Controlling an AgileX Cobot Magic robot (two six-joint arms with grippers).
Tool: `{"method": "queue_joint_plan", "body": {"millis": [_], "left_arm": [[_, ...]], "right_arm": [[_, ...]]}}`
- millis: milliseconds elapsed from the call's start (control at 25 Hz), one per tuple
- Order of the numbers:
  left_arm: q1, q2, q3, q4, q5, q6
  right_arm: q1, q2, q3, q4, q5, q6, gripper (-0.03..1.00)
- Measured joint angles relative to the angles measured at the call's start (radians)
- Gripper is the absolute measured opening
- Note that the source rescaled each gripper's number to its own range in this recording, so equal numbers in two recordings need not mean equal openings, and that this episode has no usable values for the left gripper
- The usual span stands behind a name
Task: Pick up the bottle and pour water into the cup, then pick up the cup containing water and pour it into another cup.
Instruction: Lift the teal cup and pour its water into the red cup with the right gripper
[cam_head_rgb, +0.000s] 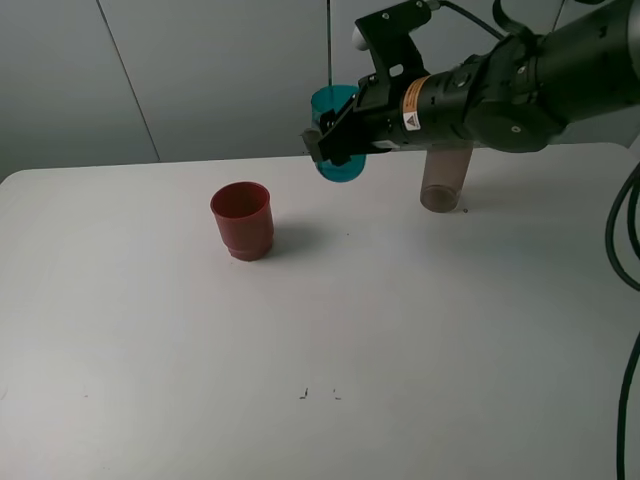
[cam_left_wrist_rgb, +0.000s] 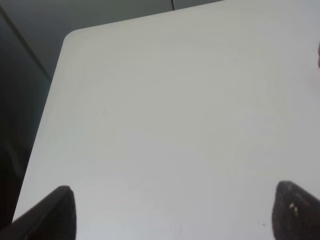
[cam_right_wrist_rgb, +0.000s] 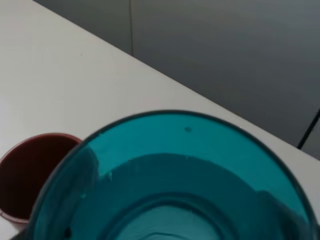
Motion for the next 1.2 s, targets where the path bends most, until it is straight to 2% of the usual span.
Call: {"method": "queue_joint_plan", "body": {"millis": [200,880,1200], "left_arm": [[0.000,0.000,0.000,0.000,0.000,0.000],[0.000,0.000,0.000,0.000,0.000,0.000],[0.000,0.000,0.000,0.000,0.000,0.000]], "right_arm": [[0.000,0.009,-0.059,0.000,0.063,0.016,0.09],[0.046,0.289,-0.358,0.000,0.081,0.060,0.09],[0.052,0.354,-0.443,-0.018,0.100,0.060,0.09]]}}
